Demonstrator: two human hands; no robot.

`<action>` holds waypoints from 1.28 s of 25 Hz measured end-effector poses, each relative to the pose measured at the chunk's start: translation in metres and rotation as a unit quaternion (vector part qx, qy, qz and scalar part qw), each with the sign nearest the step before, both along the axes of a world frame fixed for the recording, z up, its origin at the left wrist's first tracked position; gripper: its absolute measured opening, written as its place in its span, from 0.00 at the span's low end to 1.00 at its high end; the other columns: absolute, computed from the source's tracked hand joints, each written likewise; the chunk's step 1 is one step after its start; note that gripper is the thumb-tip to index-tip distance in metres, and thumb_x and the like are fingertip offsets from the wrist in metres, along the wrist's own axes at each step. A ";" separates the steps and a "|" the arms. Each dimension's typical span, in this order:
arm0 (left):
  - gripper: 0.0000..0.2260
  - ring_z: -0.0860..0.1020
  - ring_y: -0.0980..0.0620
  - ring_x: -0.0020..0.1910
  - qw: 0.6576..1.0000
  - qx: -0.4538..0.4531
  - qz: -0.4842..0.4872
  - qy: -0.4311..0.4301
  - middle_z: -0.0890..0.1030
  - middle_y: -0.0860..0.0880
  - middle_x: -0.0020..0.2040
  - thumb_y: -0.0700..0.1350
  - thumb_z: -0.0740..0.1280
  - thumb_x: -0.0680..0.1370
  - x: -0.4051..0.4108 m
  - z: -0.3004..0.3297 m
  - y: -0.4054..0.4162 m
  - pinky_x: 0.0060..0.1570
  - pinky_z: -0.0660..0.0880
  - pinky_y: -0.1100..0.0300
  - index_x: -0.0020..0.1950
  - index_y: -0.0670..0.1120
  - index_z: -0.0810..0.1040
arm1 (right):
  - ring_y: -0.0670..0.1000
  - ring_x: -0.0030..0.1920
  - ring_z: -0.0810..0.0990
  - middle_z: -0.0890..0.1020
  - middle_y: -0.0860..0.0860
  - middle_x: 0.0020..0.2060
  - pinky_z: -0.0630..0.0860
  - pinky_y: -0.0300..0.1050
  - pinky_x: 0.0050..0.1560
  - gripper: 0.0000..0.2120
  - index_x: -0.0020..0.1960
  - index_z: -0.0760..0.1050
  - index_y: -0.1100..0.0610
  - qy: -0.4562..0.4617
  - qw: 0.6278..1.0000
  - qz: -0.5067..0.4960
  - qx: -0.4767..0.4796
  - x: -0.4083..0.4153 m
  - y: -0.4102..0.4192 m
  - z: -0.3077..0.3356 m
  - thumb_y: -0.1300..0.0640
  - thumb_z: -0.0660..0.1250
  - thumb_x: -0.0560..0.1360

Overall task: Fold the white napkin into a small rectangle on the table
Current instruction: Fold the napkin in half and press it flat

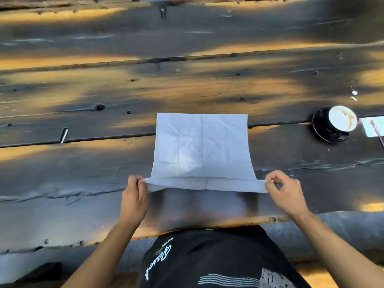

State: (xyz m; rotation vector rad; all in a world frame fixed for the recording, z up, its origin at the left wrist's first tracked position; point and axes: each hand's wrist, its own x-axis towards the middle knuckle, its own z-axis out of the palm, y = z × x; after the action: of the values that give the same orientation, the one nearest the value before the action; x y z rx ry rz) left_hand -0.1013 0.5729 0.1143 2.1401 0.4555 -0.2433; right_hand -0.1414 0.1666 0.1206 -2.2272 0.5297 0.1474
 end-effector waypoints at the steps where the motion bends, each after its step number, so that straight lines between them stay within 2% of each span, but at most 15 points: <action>1: 0.09 0.72 0.48 0.35 1.000 -0.002 0.016 -0.002 0.74 0.47 0.36 0.44 0.56 0.85 0.003 0.005 -0.001 0.35 0.68 0.54 0.47 0.43 0.70 | 0.41 0.41 0.81 0.84 0.40 0.38 0.72 0.32 0.40 0.09 0.38 0.78 0.48 -0.010 1.000 -0.021 0.013 0.004 0.001 0.003 0.59 0.69 0.74; 4: 0.08 0.75 0.52 0.38 0.999 -0.007 0.045 -0.004 0.77 0.50 0.39 0.45 0.57 0.85 0.016 0.009 -0.001 0.37 0.69 0.54 0.50 0.45 0.73 | 0.40 0.39 0.81 0.85 0.39 0.40 0.75 0.34 0.40 0.09 0.43 0.83 0.49 -0.015 0.994 -0.073 0.081 0.023 0.001 0.006 0.59 0.67 0.78; 7: 0.08 0.76 0.54 0.39 0.999 0.004 0.032 0.009 0.78 0.52 0.41 0.48 0.57 0.85 0.037 0.011 -0.009 0.37 0.70 0.54 0.52 0.47 0.73 | 0.42 0.44 0.83 0.86 0.42 0.44 0.80 0.42 0.45 0.08 0.48 0.83 0.50 -0.001 0.988 -0.083 0.128 0.046 -0.005 -0.002 0.56 0.66 0.80; 9: 0.09 0.76 0.54 0.40 0.999 0.009 0.029 0.026 0.78 0.53 0.41 0.49 0.56 0.85 0.060 0.005 -0.016 0.37 0.70 0.54 0.52 0.47 0.73 | 0.44 0.46 0.83 0.86 0.44 0.44 0.80 0.42 0.45 0.08 0.48 0.82 0.50 0.012 0.987 -0.082 0.136 0.064 -0.009 -0.012 0.56 0.65 0.81; 12: 0.11 0.75 0.51 0.38 0.998 0.029 0.032 0.034 0.78 0.53 0.39 0.50 0.55 0.85 0.099 -0.008 -0.025 0.37 0.69 0.53 0.52 0.45 0.73 | 0.45 0.45 0.82 0.86 0.45 0.44 0.77 0.40 0.45 0.07 0.49 0.81 0.51 0.023 0.989 -0.082 0.118 0.099 -0.012 -0.027 0.56 0.64 0.81; 15: 0.09 0.75 0.57 0.38 0.998 0.044 0.024 0.038 0.78 0.53 0.39 0.48 0.56 0.85 0.136 -0.021 -0.032 0.36 0.68 0.53 0.54 0.46 0.73 | 0.41 0.42 0.80 0.84 0.46 0.45 0.74 0.33 0.43 0.07 0.49 0.80 0.53 0.031 0.991 -0.088 0.100 0.135 -0.013 -0.040 0.55 0.63 0.81; 20: 0.11 0.74 0.54 0.37 0.996 0.068 0.009 0.057 0.77 0.53 0.39 0.48 0.56 0.85 0.185 -0.052 -0.033 0.35 0.66 0.53 0.56 0.43 0.74 | 0.44 0.42 0.79 0.83 0.44 0.42 0.73 0.40 0.44 0.09 0.49 0.80 0.54 0.047 0.990 -0.099 0.086 0.186 -0.015 -0.072 0.54 0.62 0.81; 24: 0.11 0.73 0.47 0.34 0.991 0.106 -0.002 0.076 0.77 0.49 0.37 0.49 0.55 0.85 0.207 -0.069 -0.032 0.32 0.64 0.53 0.56 0.43 0.73 | 0.50 0.45 0.79 0.84 0.52 0.44 0.71 0.44 0.44 0.11 0.53 0.80 0.57 0.052 0.993 -0.094 0.049 0.209 -0.014 -0.092 0.53 0.61 0.82; 27: 0.11 0.72 0.43 0.36 0.988 0.136 -0.007 0.069 0.78 0.46 0.39 0.49 0.55 0.85 0.218 -0.081 -0.032 0.36 0.65 0.53 0.59 0.45 0.74 | 0.53 0.47 0.79 0.83 0.52 0.46 0.70 0.43 0.46 0.12 0.54 0.79 0.58 0.050 0.995 -0.081 0.018 0.222 -0.012 -0.104 0.53 0.60 0.83; 30: 0.12 0.71 0.45 0.34 0.982 0.160 -0.007 0.099 0.77 0.45 0.40 0.50 0.54 0.85 0.226 -0.089 -0.033 0.33 0.63 0.54 0.59 0.46 0.72 | 0.56 0.51 0.78 0.82 0.51 0.46 0.68 0.44 0.47 0.13 0.56 0.78 0.57 0.068 0.996 -0.058 -0.014 0.227 -0.012 -0.112 0.51 0.58 0.83; 32: 0.12 0.71 0.46 0.32 0.979 0.173 -0.023 0.103 0.77 0.44 0.39 0.50 0.53 0.85 0.229 -0.094 -0.034 0.32 0.62 0.54 0.59 0.45 0.72 | 0.54 0.51 0.76 0.82 0.52 0.47 0.63 0.42 0.46 0.13 0.56 0.77 0.56 0.087 0.994 -0.048 -0.037 0.228 -0.011 -0.112 0.51 0.56 0.84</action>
State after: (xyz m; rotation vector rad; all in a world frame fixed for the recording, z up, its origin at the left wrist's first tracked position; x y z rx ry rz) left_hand 0.1274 0.5392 0.0200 2.4789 0.6039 -0.4417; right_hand 0.0869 0.1553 0.0087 -2.2671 0.7475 0.2772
